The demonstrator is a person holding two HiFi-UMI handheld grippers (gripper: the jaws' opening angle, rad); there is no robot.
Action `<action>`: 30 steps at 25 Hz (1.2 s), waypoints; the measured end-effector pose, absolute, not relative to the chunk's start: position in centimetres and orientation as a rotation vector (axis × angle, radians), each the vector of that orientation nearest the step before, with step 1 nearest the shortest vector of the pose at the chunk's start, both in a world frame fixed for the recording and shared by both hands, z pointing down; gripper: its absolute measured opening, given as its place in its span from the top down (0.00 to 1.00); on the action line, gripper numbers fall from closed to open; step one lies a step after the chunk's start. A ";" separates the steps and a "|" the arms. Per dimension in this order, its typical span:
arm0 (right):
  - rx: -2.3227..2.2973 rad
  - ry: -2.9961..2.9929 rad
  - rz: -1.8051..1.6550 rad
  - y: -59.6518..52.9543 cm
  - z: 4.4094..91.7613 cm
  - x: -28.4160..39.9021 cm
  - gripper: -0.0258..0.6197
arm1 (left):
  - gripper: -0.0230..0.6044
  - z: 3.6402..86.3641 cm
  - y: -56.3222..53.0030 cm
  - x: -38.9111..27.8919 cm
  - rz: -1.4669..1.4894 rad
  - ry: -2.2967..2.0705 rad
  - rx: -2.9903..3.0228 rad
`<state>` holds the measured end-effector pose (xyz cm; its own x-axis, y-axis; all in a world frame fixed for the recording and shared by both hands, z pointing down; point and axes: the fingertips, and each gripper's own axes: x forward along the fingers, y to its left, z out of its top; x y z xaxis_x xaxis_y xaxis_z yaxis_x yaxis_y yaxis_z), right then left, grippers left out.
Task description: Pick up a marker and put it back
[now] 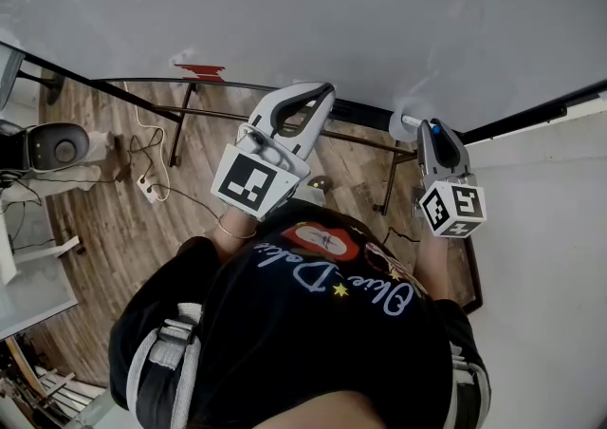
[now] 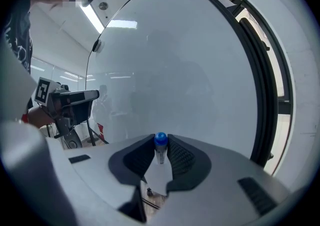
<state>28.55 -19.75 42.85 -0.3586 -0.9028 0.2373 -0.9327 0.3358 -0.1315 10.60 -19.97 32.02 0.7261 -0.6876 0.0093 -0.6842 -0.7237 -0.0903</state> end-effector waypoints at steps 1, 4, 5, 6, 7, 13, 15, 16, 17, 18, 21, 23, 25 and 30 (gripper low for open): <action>1.706 -2.466 0.375 -19.7 42.9 28.6 0.84 | 0.96 32.0 -20.0 10.6 -0.066 1.130 -2.845; 1.710 -2.466 0.372 -19.7 42.9 28.6 0.84 | 0.96 31.9 -20.1 10.7 -0.064 1.126 -2.849; 1.708 -2.467 0.365 -19.6 42.8 28.6 0.84 | 0.96 31.9 -20.2 10.8 -0.064 1.125 -2.850; 1.706 -2.468 0.358 -19.6 42.8 28.6 0.84 | 0.96 31.9 -20.2 10.9 -0.064 1.123 -2.850; 1.704 -2.469 0.354 -19.5 42.9 28.6 0.84 | 0.96 31.9 -20.2 11.0 -0.065 1.121 -2.850; 1.694 -2.467 0.345 -19.3 43.1 28.9 0.84 | 0.96 32.2 -20.1 11.4 -0.071 1.110 -2.852; 1.691 -2.468 0.343 -19.3 43.2 29.0 0.84 | 0.96 32.2 -20.1 11.6 -0.069 1.111 -2.855; 1.691 -2.469 0.344 -19.3 43.2 29.0 0.84 | 0.96 32.2 -20.1 11.6 -0.067 1.112 -2.856; 1.692 -2.467 0.347 -19.2 43.2 29.0 0.84 | 0.96 32.1 -20.1 11.6 -0.065 1.113 -2.856; 1.694 -2.464 0.350 -19.2 43.2 29.0 0.84 | 0.96 32.1 -20.1 11.6 -0.062 1.114 -2.856; 1.695 -2.450 0.358 -19.0 43.4 29.1 0.84 | 0.96 32.1 -20.1 11.7 -0.061 1.107 -2.858; 1.692 -2.445 0.357 -18.9 43.5 29.1 0.84 | 0.96 32.1 -20.0 11.8 -0.060 1.101 -2.863; 1.690 -2.446 0.356 -18.9 43.6 29.2 0.84 | 0.96 32.2 -20.0 12.0 -0.057 1.097 -2.871; 1.684 -2.435 0.355 -18.9 43.8 29.3 0.84 | 0.96 32.6 -19.9 12.2 -0.052 1.098 -2.881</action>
